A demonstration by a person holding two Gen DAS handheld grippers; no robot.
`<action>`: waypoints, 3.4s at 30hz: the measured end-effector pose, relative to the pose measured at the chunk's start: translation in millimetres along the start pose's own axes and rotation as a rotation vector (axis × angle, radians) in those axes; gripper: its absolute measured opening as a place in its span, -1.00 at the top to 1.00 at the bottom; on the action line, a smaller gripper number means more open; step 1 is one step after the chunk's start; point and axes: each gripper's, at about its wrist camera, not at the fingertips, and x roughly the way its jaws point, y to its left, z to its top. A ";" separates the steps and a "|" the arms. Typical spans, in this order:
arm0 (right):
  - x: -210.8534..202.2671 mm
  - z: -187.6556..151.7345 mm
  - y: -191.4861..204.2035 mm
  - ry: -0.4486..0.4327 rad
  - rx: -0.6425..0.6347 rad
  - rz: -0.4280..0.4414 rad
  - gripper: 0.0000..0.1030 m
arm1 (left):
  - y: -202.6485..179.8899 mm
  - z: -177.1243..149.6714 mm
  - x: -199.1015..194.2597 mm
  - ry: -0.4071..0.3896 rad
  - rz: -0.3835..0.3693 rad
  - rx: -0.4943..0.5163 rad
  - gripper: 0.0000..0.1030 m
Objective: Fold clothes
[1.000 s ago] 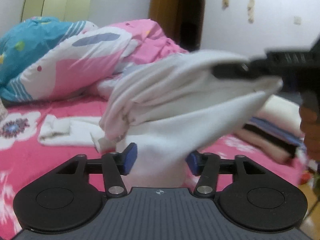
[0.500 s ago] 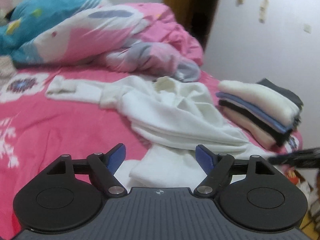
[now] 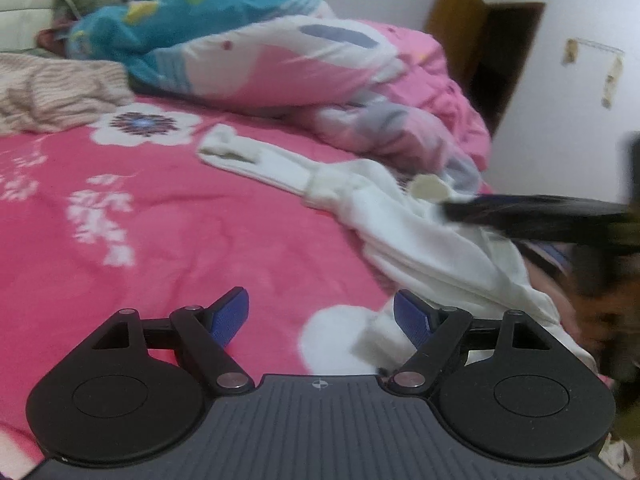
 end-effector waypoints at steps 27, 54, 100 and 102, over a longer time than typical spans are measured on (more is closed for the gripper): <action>-177.8 -122.5 -127.3 0.082 0.389 -0.552 -0.03 | -48.7 6.7 25.9 0.036 -0.058 0.085 -0.57; -39.7 -68.8 -76.7 -0.001 0.205 -0.413 0.86 | -4.1 27.9 40.5 0.015 0.049 0.033 -0.57; -56.8 -90.4 -176.9 -0.075 0.458 -0.116 -0.91 | -129.9 140.7 312.8 0.245 -0.339 0.317 0.92; -34.1 -89.5 -178.5 0.043 0.439 -0.127 -0.03 | -124.4 143.1 292.8 0.183 -0.334 0.286 0.92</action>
